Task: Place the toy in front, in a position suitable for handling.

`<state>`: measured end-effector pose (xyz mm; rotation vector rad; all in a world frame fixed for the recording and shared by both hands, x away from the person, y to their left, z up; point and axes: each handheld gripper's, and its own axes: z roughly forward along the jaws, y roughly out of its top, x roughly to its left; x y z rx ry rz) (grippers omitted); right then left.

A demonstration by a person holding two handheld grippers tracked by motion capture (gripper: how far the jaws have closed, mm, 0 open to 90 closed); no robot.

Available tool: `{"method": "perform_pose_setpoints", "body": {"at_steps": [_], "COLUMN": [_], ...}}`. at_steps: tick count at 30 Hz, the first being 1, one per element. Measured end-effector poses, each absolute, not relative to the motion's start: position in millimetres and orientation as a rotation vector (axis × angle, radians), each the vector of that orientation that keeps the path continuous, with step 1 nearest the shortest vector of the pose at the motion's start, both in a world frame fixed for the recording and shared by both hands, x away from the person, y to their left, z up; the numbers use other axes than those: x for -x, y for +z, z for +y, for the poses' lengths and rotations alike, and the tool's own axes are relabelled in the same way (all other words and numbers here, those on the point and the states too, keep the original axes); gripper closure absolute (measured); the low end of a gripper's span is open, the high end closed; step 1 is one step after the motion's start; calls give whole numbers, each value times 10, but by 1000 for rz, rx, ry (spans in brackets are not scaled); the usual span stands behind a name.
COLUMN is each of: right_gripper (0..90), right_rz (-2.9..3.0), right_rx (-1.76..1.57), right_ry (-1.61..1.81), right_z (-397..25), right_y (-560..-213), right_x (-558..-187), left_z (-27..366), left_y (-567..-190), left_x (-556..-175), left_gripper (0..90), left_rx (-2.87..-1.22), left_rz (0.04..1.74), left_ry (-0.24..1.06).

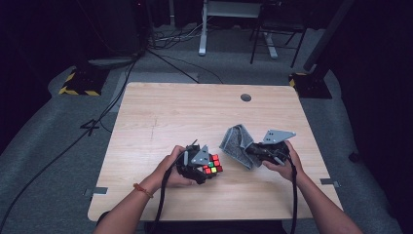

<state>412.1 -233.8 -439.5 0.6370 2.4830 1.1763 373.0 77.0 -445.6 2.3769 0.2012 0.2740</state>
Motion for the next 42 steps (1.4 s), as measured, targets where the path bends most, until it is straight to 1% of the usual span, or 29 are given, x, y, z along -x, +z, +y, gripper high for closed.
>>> {"method": "perform_pose_setpoints", "body": {"at_steps": [9,17,20,30,33,35,37,39,42], "right_gripper": [748,706,676,529,457,417,395,346,329], "right_rz": [2524,2579,2588,2572,2552,2532,2517,2485,2467], "right_rx": [-746,-762,-778,-786,-797,-797,-793,-802,-798], "right_ry": [1073,1095,1114,1124,1136,1133,1147,1151,1149], "right_z": [-2702,-2882,-2925,-2943,-2944,-2947,-2951,-2956,-2961], "right_y": [-4664,-4805,-4826,-4853,-4834,-4812,-4790,-4757,-4730], "right_x": [-4068,-3969,-3949,-3934,-3925,-3919,-3912,-3900,-3894], "left_z": [1017,1135,1150,1177,1178,1187,1195,1221,1266], "left_y": [-4551,-4629,-4669,-4694,-4718,-4739,-4745,-4737,-4744], "left_x": [-3688,-3660,-3665,-3659,-3663,-3652,-3642,-3628,-3595], "left_gripper": [332,331,330,321,274,261,235,230,231], "left_rx": [-2397,-2386,-2390,-2390,-2410,-2420,-2423,-2413,-2434], "left_rz": [266,310,317,351,374,387,397,403,415], "left_ry": [282,259,255,265,239,222,201,183,168]}}
